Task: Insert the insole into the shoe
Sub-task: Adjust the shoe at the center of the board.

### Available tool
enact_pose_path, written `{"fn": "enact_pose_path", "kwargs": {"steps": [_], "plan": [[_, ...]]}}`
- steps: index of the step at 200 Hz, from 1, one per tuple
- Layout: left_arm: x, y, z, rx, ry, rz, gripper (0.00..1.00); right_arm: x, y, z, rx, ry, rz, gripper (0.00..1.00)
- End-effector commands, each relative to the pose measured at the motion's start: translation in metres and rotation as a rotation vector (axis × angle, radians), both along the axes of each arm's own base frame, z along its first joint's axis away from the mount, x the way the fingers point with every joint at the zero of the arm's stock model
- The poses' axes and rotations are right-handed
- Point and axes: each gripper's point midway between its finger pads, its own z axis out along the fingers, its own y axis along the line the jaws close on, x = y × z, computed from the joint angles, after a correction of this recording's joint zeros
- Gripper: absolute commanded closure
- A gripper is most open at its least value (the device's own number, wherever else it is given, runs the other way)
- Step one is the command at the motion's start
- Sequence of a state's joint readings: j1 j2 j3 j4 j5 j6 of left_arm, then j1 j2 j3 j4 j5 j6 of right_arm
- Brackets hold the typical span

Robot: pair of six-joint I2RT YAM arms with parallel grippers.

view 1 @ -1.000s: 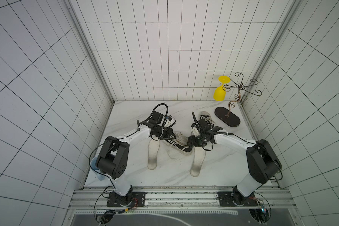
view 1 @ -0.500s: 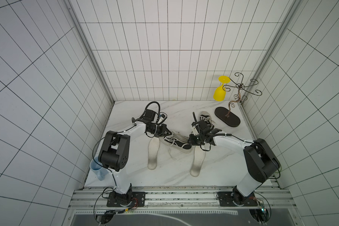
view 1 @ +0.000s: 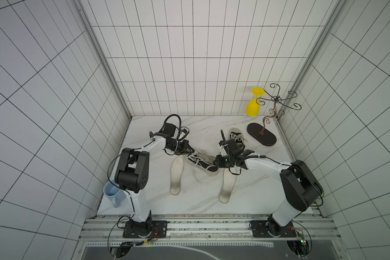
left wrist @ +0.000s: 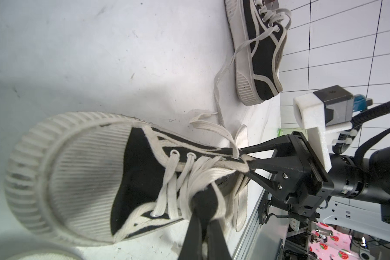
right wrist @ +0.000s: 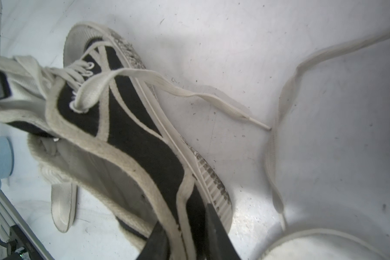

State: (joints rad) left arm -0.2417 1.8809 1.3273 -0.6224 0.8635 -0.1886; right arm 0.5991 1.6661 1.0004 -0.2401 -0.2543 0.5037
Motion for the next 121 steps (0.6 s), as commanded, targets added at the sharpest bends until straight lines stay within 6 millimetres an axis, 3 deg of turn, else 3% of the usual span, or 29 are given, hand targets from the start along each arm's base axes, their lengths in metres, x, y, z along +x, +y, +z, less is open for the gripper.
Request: {"fn": "enact_pose_path", "kwargs": {"steps": [1, 29, 100, 121], "plan": [[0.022, -0.001, 0.015, 0.040, -0.148, -0.034, 1.00, -0.020, 0.015, -0.002, -0.003, 0.127, 0.059, 0.62], [0.025, -0.001, 0.005, 0.127, -0.156, -0.089, 1.00, -0.018, 0.042, 0.011, 0.099, 0.146, 0.100, 0.52], [0.042, 0.006, -0.005, 0.227, -0.180, -0.071, 1.00, -0.009, 0.038, 0.039, 0.105, 0.086, 0.114, 0.32], [0.046, 0.008, -0.008, 0.243, -0.175, -0.061, 0.90, -0.003, 0.037, 0.054, 0.114, 0.048, 0.111, 0.30]]}}
